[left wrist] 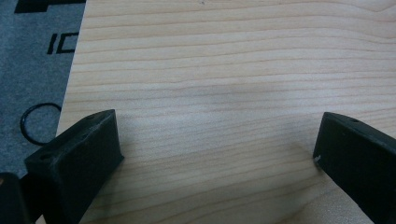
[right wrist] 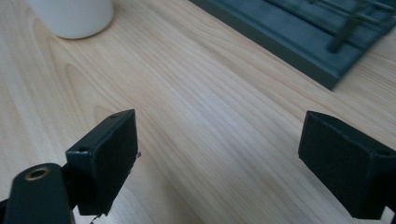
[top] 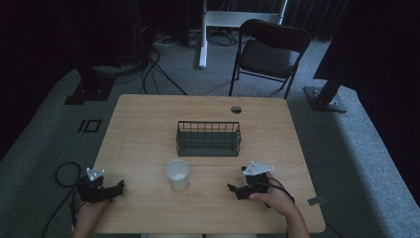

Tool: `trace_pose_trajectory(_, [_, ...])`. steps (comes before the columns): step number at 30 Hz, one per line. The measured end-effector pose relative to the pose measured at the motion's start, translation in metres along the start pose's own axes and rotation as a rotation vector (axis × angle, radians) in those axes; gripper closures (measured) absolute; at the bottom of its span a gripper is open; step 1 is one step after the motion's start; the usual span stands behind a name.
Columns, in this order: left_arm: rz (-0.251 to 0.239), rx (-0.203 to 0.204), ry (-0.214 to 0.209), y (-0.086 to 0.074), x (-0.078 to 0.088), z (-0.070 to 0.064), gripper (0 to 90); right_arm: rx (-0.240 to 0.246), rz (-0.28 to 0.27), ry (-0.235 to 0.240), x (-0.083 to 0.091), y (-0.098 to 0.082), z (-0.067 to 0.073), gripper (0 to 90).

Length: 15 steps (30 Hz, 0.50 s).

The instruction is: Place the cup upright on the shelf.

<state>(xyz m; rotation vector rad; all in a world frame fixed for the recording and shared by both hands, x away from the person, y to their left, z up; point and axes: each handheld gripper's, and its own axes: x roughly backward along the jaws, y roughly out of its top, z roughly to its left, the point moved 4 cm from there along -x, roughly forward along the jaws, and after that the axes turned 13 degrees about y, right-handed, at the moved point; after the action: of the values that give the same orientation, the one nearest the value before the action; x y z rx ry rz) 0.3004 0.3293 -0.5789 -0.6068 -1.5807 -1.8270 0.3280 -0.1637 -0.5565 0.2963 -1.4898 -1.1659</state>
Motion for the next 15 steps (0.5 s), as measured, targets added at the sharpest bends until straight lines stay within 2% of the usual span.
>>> trace_pose_trajectory(15, [0.0,0.0,0.0,0.0,0.0,0.0,0.9,0.046,0.002,0.04,-0.021,0.015,0.016,11.7])
